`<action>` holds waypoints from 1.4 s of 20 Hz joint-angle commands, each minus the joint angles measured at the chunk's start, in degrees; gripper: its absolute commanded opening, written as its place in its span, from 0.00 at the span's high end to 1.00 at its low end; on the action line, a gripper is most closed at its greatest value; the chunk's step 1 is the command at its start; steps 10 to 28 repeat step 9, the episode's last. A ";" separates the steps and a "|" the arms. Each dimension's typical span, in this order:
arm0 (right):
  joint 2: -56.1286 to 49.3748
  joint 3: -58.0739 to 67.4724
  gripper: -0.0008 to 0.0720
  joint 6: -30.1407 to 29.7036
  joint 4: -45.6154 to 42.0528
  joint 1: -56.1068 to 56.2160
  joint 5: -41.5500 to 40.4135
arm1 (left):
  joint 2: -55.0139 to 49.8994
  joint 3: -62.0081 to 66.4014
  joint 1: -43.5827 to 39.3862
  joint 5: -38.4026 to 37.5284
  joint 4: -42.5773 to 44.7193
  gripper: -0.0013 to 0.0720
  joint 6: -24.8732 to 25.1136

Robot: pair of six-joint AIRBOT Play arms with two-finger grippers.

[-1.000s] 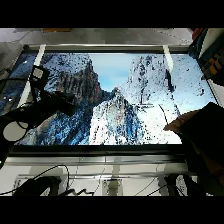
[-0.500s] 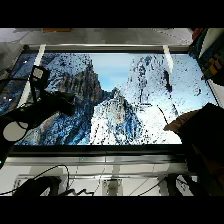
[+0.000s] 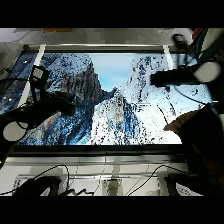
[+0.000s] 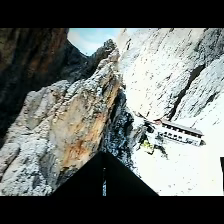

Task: Fold the clothes and pants, and hang the long-sleeved shirts on hangers.

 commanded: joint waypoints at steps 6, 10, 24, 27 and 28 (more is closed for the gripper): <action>-4.83 0.02 0.95 8.72 -17.20 4.11 -1.68 | 0.02 0.02 0.02 0.02 0.00 0.97 0.02; -4.83 0.02 0.95 8.74 -16.94 4.17 -1.70 | 0.02 0.02 0.02 0.02 0.00 0.97 0.02; -4.83 0.02 0.95 8.74 -16.94 4.17 -1.70 | 0.02 0.02 0.02 0.02 0.00 0.97 0.02; -4.83 0.02 0.95 8.74 -16.94 4.17 -1.70 | 0.02 0.02 0.02 0.02 0.00 0.97 0.02; -4.83 0.02 0.95 8.74 -16.94 4.17 -1.70 | 0.02 0.02 0.02 0.02 0.00 0.97 0.02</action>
